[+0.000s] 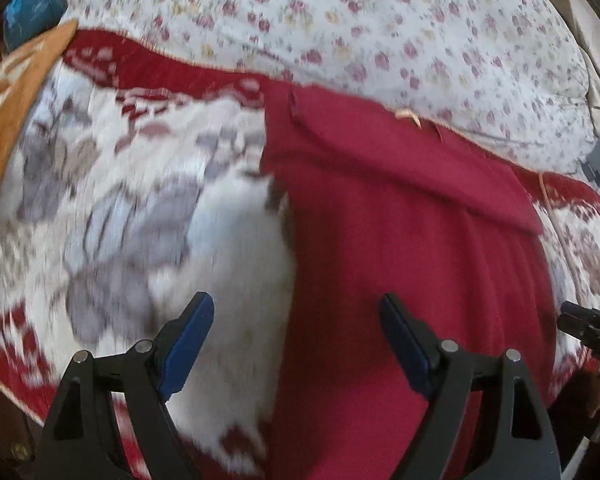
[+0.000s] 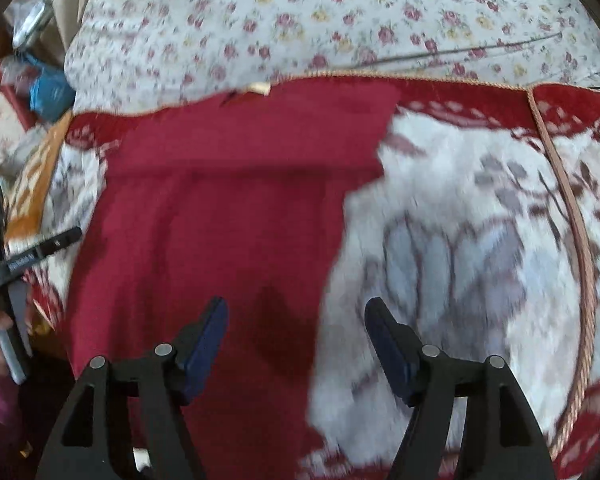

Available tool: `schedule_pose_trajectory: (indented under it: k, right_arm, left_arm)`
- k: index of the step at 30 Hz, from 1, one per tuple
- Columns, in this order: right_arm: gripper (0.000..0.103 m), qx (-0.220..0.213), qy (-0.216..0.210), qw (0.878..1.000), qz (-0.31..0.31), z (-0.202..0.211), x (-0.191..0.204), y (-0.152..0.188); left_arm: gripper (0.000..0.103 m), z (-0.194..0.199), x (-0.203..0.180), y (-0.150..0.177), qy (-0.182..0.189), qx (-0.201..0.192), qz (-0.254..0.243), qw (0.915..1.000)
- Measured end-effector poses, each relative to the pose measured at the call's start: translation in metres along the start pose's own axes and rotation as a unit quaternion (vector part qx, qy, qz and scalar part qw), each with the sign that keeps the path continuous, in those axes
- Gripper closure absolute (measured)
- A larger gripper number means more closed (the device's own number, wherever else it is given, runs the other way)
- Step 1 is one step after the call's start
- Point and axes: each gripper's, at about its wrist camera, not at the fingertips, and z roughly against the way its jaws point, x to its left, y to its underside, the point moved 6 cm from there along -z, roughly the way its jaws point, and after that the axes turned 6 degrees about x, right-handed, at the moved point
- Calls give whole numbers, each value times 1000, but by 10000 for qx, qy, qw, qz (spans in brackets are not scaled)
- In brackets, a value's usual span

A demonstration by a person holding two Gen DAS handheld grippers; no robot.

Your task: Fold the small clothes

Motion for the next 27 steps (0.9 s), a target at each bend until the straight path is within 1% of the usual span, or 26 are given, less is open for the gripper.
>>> schedule_pose_trajectory:
  k: [2, 4, 6, 7, 8, 9, 11, 13, 15, 16, 17, 18, 20, 21, 22, 23, 24, 27]
  right_arm:
    - [27, -18, -78, 10000, -34, -1, 0, 16]
    - [29, -75, -215, 9997, -37, -2, 3, 22]
    - [41, -215, -321, 9992, -75, -5, 10, 23]
    - [60, -203, -355, 9992, -27, -8, 15, 24]
    - [83, -187, -212, 9996, 92, -12, 18, 23]
    - [93, -229, 146, 9993, 272, -13, 20, 23]
    - [95, -279, 136, 9989, 344, -6, 20, 24]
    - [96, -380, 349, 9979, 378, 7, 10, 25]
    - [97, -401, 434, 9980, 237, 14, -1, 26]
    - [102, -354, 499, 9979, 195, 14, -5, 27]
    - [102, -315, 550, 9978, 200, 13, -7, 28]
    - [101, -259, 483, 9983, 192, 14, -8, 30]
    - [99, -213, -91, 9997, 74, 23, -7, 37]
    - [93, -199, -293, 9993, 77, 28, -6, 41]
    - [68, -110, -495, 9986, 158, 33, -4, 49]
    - [40, -29, -540, 9983, 210, 35, -2, 55]
    - [32, 81, -583, 9979, 274, 36, -1, 64]
    - [31, 514, -896, 9937, 430, 29, 8, 91]
  left_arm:
    - [19, 4, 3, 15, -21, 19, -10, 10000]
    - [19, 8, 7, 30, -94, 11, -7, 10000]
    - [19, 9, 10, 40, -128, 7, 34, 9999]
    - [19, 9, 13, 45, -136, 21, 82, 9999]
    - [19, 10, 15, 49, -140, 37, 115, 9998]
    - [19, 11, 18, 53, -153, 57, 148, 9998]
    - [19, 15, 23, 59, -154, 43, 196, 9997]
    - [19, 22, 28, 66, -144, -51, 238, 9996]
    - [19, 24, 30, 73, -139, -47, 250, 9996]
    - [19, 23, 31, 76, -125, -6, 254, 9996]
    - [19, 21, 31, 78, -115, 49, 258, 9996]
    - [19, 20, 31, 81, -98, 115, 262, 9995]
    - [19, 22, 28, 85, -47, 133, 212, 9997]
    - [19, 23, 26, 88, -42, 117, 173, 9998]
    - [19, 24, 25, 91, -35, 108, 121, 9999]
    - [19, 24, 24, 93, -12, 119, 90, 9999]
    - [19, 23, 22, 97, 15, 166, 64, 9998]
    - [19, 18, 18, 108, 95, 411, -31, 9991]
